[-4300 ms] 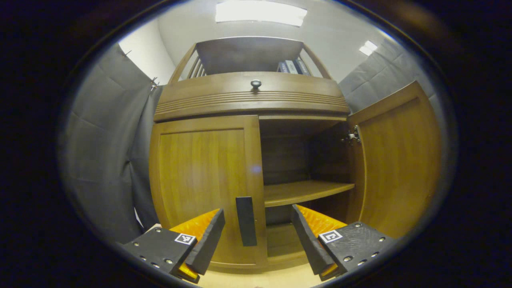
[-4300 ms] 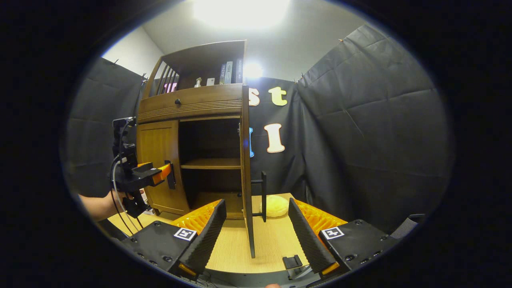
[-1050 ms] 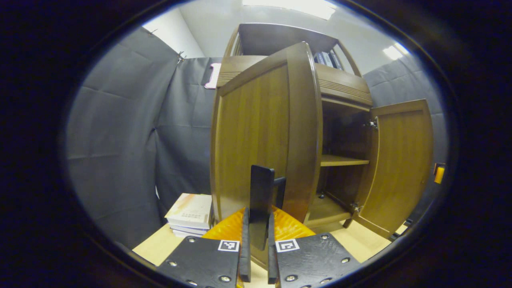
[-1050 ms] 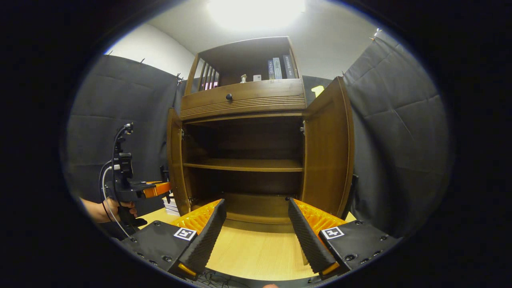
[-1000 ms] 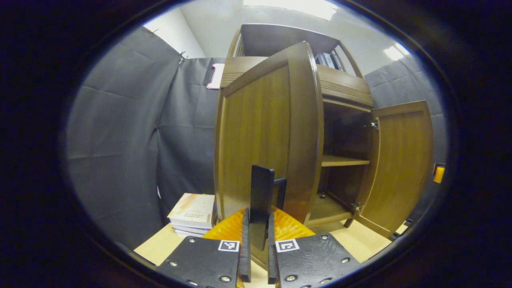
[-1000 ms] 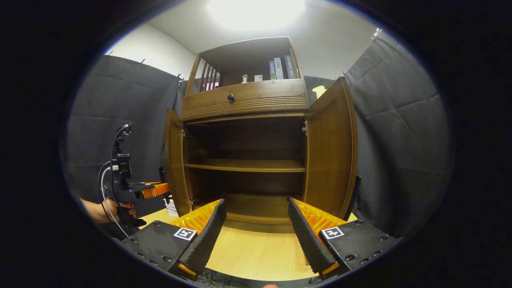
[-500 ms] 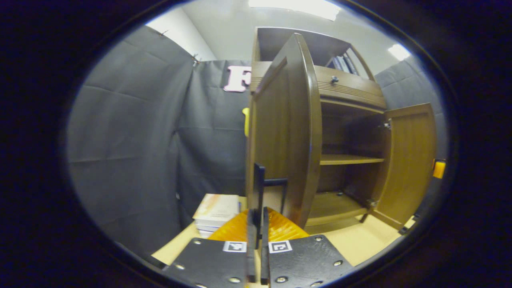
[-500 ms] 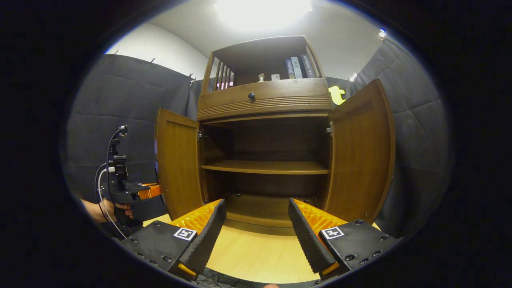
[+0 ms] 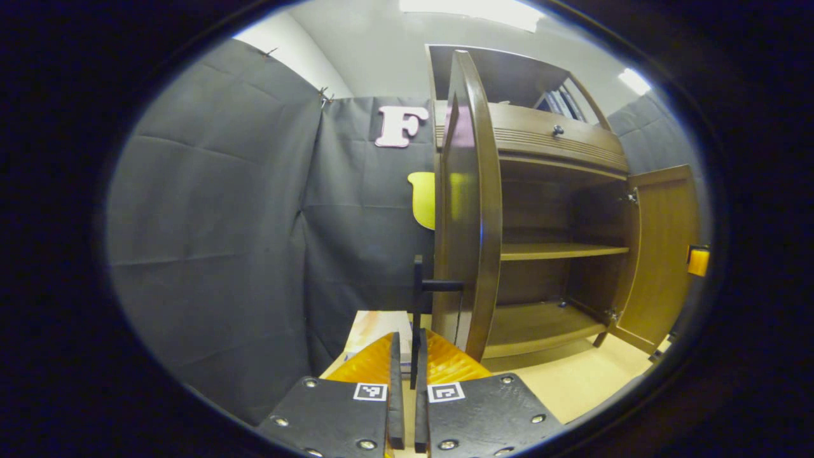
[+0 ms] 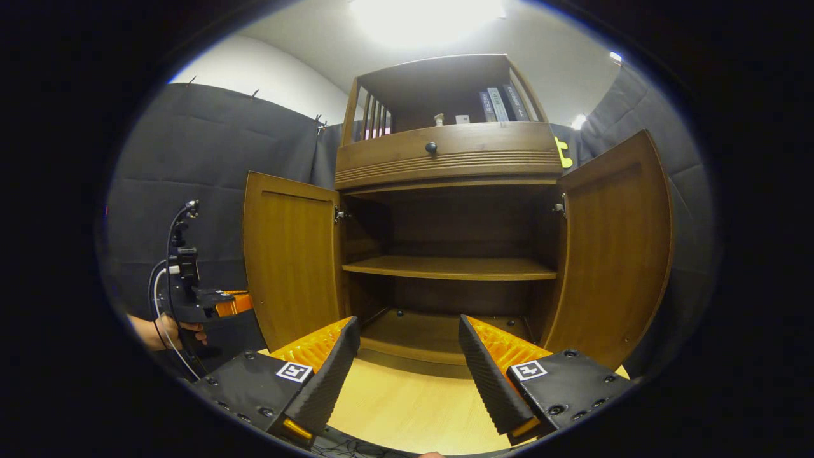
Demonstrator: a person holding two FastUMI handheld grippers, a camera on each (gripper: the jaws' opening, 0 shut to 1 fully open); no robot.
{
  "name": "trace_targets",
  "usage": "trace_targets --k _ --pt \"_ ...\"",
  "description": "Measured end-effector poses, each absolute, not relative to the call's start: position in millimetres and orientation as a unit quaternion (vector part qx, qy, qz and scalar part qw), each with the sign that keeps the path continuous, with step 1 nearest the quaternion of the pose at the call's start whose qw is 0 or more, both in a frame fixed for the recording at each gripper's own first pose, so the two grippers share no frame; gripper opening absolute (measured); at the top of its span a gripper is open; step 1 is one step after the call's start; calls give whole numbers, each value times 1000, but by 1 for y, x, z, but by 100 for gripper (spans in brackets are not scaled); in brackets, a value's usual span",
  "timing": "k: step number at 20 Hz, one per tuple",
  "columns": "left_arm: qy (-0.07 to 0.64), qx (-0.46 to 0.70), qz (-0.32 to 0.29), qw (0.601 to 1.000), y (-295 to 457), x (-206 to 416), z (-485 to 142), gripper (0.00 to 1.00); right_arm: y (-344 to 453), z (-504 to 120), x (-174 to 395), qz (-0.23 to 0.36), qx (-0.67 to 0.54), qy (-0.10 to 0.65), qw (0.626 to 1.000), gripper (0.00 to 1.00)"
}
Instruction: Open the right door of the double-door shoe cabinet with the right hand, and open the left door with the left hand.
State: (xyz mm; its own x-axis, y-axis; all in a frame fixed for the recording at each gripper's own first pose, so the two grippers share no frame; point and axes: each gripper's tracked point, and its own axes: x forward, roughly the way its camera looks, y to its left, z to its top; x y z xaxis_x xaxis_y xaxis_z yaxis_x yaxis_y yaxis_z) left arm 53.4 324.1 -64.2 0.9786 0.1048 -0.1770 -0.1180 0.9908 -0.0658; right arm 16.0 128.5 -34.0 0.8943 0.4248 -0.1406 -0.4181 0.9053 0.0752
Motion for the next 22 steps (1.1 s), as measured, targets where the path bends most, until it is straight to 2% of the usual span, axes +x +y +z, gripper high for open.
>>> trace_targets --k 7,14,22 --pt "80 -49 38 995 354 51 -69 9 153 -37 17 202 24 80 976 98" --pt "70 -52 8 996 352 46 -58 10 157 -29 19 183 20 69 980 98" --pt "46 -51 25 997 324 6 -17 8 118 -13 15 164 12 45 985 98"
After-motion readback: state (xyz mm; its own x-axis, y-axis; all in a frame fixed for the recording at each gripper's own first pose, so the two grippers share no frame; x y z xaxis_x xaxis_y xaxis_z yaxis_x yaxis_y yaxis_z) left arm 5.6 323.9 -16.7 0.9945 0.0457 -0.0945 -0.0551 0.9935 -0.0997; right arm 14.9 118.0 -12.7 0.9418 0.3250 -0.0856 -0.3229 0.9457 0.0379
